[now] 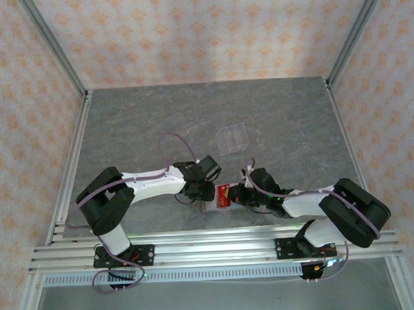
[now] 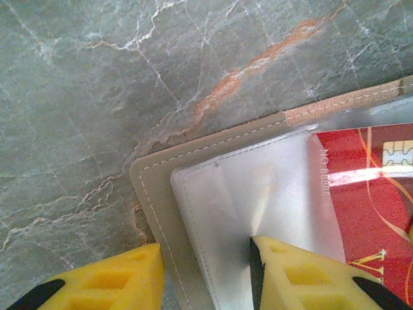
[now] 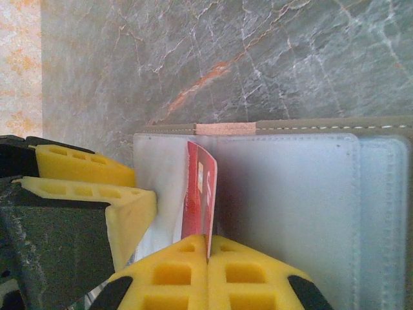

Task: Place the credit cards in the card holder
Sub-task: Insert the credit card into the card slot.

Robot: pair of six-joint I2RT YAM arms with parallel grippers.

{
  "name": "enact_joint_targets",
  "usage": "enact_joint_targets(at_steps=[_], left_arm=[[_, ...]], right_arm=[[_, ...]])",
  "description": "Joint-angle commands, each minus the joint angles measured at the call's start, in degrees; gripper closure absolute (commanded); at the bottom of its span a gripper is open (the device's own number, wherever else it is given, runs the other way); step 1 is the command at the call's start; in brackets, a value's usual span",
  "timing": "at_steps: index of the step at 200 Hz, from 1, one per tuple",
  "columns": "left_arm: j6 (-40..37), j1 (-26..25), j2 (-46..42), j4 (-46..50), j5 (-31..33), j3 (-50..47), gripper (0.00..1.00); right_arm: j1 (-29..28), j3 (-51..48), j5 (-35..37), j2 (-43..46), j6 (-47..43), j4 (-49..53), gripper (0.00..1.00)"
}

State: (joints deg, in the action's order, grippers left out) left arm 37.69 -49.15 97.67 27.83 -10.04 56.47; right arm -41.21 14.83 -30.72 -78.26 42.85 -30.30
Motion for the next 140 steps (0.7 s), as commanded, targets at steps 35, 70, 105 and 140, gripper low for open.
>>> enact_joint_targets(at_steps=[35,70,105,140], left_arm=[[0.71,-0.74,2.53,1.62,1.2,-1.26,0.62],[0.63,-0.91,2.62,1.53,1.03,-1.06,0.62],[0.63,-0.96,2.62,1.43,0.9,-1.02,0.62],[0.8,-0.95,1.1,2.11,0.19,-0.75,0.61]], right_arm=[[-1.27,0.35,-0.66,-3.56,-1.25,3.65,1.0],[-2.53,1.6,-1.1,-7.06,-0.52,0.95,1.0],[-4.0,2.04,-0.85,-10.52,1.13,-2.86,1.0],[-4.15,1.87,0.76,-10.14,1.42,-1.53,0.94]])
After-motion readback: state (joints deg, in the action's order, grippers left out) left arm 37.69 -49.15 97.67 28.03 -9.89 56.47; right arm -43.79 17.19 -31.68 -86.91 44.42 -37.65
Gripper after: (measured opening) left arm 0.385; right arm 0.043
